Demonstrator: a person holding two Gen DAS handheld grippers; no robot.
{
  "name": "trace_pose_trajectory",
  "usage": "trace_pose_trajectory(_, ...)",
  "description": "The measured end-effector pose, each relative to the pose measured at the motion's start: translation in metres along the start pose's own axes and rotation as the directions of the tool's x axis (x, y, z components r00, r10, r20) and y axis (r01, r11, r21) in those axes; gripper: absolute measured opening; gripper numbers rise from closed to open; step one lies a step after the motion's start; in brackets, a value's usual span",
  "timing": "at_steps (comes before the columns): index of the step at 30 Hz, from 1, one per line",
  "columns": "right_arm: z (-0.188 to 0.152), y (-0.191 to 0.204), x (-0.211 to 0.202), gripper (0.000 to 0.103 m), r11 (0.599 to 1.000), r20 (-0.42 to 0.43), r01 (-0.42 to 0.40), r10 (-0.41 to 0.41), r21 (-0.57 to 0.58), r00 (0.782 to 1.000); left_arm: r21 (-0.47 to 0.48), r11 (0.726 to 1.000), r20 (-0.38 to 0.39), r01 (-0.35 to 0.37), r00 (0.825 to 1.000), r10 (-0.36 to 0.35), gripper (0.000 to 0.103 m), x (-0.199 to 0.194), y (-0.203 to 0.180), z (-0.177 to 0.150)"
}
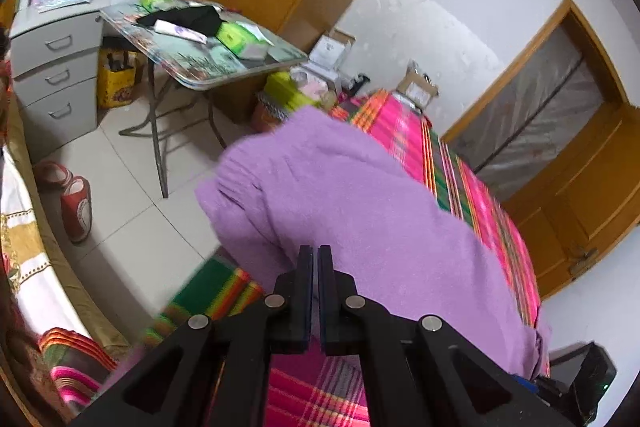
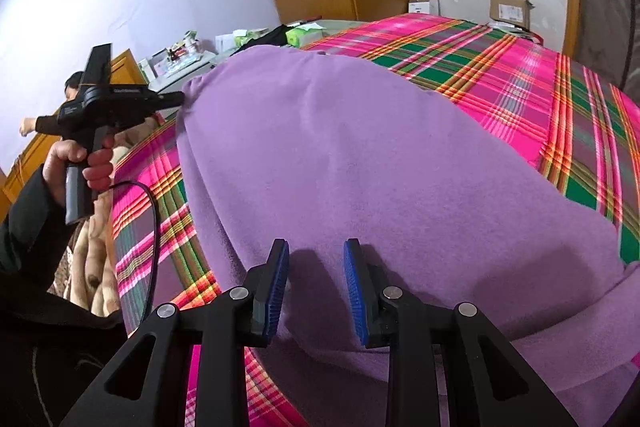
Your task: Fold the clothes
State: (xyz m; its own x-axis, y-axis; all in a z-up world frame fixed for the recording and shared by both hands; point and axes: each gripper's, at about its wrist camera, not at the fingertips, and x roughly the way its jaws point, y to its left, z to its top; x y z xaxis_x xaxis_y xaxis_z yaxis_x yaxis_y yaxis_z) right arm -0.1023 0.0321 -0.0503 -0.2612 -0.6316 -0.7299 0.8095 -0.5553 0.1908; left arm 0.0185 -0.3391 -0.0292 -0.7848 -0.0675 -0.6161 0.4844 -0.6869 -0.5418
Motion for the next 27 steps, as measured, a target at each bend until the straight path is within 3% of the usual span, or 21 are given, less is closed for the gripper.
trace_pose_trajectory(6, 0.003, 0.003, -0.002, 0.029, 1.0, 0.016, -0.006, 0.006, -0.002, 1.0, -0.11, 0.994, 0.018, -0.026, 0.999, 0.028, 0.016, -0.006, 0.024, 0.009)
trace_pose_trajectory(15, 0.015, 0.019, 0.004, 0.029, 0.998, 0.024, -0.024, 0.025, -0.058, 0.999, -0.171, 0.985, -0.013, -0.034, 0.999, 0.032, 0.024, 0.019, 0.029, 0.026)
trace_pose_trajectory(16, 0.015, 0.02, 0.006, 0.029, 0.998, 0.02, -0.026, 0.027, -0.061, 0.999, -0.171, 0.985, -0.026, -0.032, 0.999, 0.028, 0.023, 0.023, 0.03, 0.027)
trace_pose_trajectory(18, 0.015, 0.021, 0.007, 0.029, 0.998, 0.017, -0.027, 0.028, -0.061, 0.999, -0.15, 0.988, -0.028, -0.026, 0.999, 0.022, 0.004, 0.026, 0.029, 0.026)
trace_pose_trajectory(24, 0.017, 0.02, 0.003, 0.029, 0.998, 0.024, -0.025, 0.026, -0.055, 0.999, -0.119, 0.993, 0.043, -0.019, 0.999, 0.025, 0.004, 0.004, 0.026, 0.022)
trace_pose_trajectory(27, 0.017, 0.025, 0.002, 0.029, 0.997, 0.024, -0.033, 0.035, -0.074, 0.999, -0.111, 0.994, 0.037, -0.024, 0.999, 0.028, 0.004, 0.003, 0.033, 0.02)
